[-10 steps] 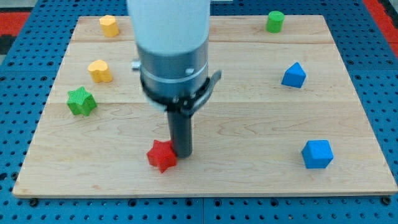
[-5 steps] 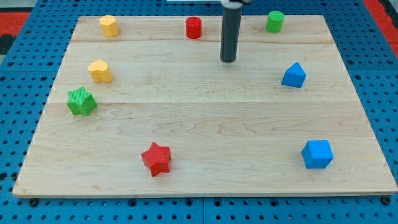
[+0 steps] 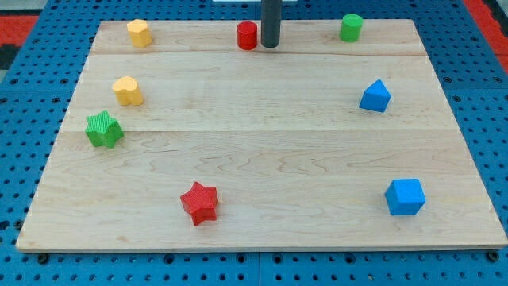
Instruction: Push the red circle towards the bottom left corner of the board
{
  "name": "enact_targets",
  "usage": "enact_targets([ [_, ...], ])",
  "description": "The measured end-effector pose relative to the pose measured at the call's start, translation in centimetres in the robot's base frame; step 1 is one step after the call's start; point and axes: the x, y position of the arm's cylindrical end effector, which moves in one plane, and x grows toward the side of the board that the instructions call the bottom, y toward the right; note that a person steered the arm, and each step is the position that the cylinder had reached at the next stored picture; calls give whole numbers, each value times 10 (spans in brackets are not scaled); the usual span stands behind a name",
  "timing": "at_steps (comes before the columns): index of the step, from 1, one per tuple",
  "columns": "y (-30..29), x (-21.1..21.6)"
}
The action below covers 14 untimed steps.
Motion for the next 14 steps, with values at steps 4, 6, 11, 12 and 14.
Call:
enact_targets([
  [4, 11, -43],
  [6, -63, -8],
  [11, -134, 68],
  [12, -151, 86],
  [14, -160, 154],
])
